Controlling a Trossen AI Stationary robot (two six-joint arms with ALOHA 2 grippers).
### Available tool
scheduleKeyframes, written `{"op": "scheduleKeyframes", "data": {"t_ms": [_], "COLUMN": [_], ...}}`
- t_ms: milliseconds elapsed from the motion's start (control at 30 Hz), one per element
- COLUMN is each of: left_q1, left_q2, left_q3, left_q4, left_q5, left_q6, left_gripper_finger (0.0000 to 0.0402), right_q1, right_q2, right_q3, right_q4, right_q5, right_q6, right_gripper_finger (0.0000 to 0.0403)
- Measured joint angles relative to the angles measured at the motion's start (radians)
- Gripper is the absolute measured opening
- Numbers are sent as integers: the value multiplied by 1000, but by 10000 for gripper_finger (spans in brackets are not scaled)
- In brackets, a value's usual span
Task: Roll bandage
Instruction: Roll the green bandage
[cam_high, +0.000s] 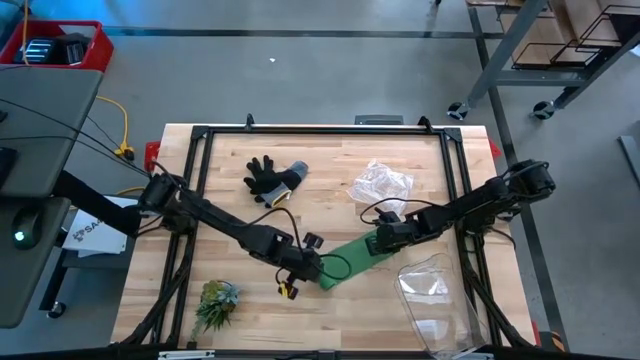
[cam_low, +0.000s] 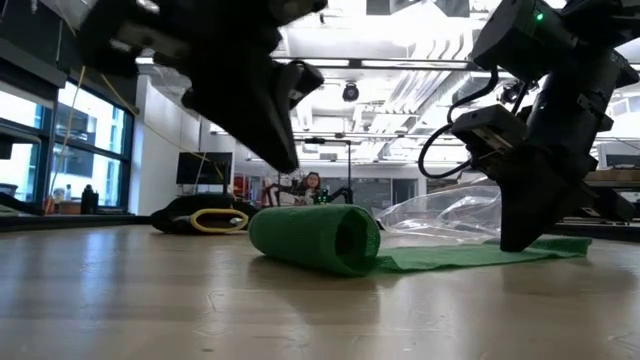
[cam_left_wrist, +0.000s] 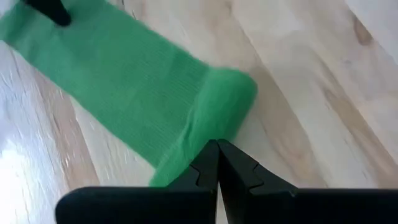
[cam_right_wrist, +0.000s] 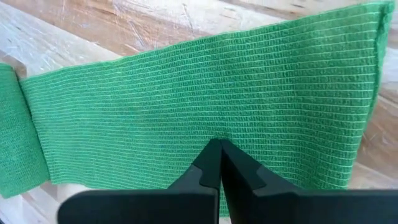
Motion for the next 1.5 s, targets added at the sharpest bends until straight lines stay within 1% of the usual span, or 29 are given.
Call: {"op": "scheduleKeyframes", "data": {"t_ms": [167,267,500,633,733,967,1300,1500], "left_q1": [24,28,26,17,9,12,36,51], "left_q2": [43,51,54,53,52,63,87,102], "left_q3": [-2,-1,0,27,28,28,28,28], "left_q4": [10,27,16,-20,-14,-4,82,132], "left_q5": [1,-20,-22,-30,-29,15,47,62], "left_q6": [25,39,66,70,97,148,247,276], "left_gripper_finger": [0,0,0,0,0,0,0,0], "right_q1": [0,0,0,0,0,0,0,0], "right_q2": [1,1,1,2,2,2,2,2], "right_q3": [-1,-1,-2,-2,-2,-2,-2,-2], "right_q4": [3,8,11,11,11,11,14,19], "right_q5": [3,8,10,10,10,11,10,10], "right_q6": [-3,-3,-8,-8,-8,-1,0,0], "right_gripper_finger": [0,0,0,0,0,0,0,0]}}
